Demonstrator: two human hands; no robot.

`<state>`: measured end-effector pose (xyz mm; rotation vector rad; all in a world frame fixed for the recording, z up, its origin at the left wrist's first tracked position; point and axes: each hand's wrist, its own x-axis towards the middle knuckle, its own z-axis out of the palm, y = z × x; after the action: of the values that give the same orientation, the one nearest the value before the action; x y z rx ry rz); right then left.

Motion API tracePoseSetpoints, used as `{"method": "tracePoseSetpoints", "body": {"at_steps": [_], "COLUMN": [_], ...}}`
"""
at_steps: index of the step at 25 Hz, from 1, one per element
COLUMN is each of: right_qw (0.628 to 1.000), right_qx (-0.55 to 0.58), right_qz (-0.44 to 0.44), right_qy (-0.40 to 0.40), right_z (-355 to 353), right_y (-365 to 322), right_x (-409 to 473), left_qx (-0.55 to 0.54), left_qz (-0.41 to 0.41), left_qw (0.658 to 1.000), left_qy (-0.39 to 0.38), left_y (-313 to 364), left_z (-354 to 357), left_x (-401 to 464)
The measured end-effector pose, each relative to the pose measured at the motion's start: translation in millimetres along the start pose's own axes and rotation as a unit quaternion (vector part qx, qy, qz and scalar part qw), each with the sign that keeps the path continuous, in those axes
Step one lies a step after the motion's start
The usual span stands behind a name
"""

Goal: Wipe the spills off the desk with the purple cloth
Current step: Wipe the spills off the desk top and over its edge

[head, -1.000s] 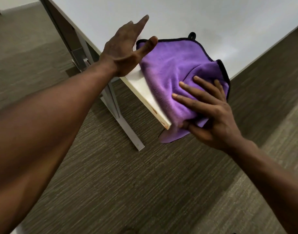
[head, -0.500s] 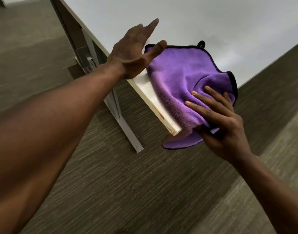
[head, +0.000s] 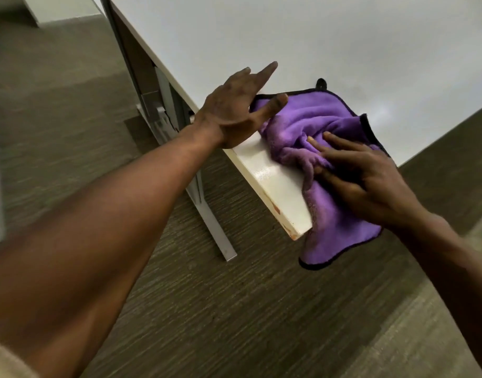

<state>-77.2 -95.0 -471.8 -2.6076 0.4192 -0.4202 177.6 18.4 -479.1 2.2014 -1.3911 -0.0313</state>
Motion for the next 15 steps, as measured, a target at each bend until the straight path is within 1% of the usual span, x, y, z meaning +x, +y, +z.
{"method": "tracePoseSetpoints", "body": {"at_steps": [1,2,4,5,7,9,10,11,14,15], "right_qw": [1.0,0.997,0.988,0.985,0.987,0.993,0.993,0.99,0.967,0.962], "right_qx": [0.001,0.011,0.034,0.048,0.062,0.031,0.009,-0.004,-0.005,-0.011], "right_qz": [-0.024,-0.065,-0.13,-0.134,-0.099,-0.06,-0.059,-0.072,-0.15,-0.162], "right_qy": [-0.014,-0.032,-0.079,-0.098,-0.108,-0.099,-0.101,-0.117,-0.204,-0.219], "right_z": [5.5,11.4,14.6,11.6,4.8,3.0,6.0,9.6,8.1,5.9], "right_y": [-9.7,-17.3,-24.0,-24.0,-23.1,-26.9,-30.3,-32.3,-27.9,-26.8], "right_x": [-3.5,-10.7,-22.4,-17.8,3.9,21.7,23.4,19.7,1.9,1.7], "left_qx": [0.001,0.004,0.017,0.023,0.021,0.01,0.005,-0.002,-0.014,-0.015], "left_qz": [-0.001,0.001,0.009,0.011,0.014,0.014,0.013,0.014,0.025,0.025], "left_qw": [1.0,1.0,0.999,0.999,0.999,1.0,1.0,1.0,1.0,1.0], "left_qy": [-0.002,-0.007,-0.027,-0.032,-0.032,-0.021,-0.014,-0.012,-0.012,-0.01], "left_y": [1.1,1.4,1.8,1.3,1.1,1.5,0.1,-2.4,-4.8,-4.6], "left_z": [-0.2,-0.8,-1.3,-2.1,-2.0,-1.2,-1.5,-1.8,-1.3,-1.2], "left_x": [-0.4,-0.2,0.6,0.8,1.1,0.9,0.7,0.7,2.4,2.3]}}
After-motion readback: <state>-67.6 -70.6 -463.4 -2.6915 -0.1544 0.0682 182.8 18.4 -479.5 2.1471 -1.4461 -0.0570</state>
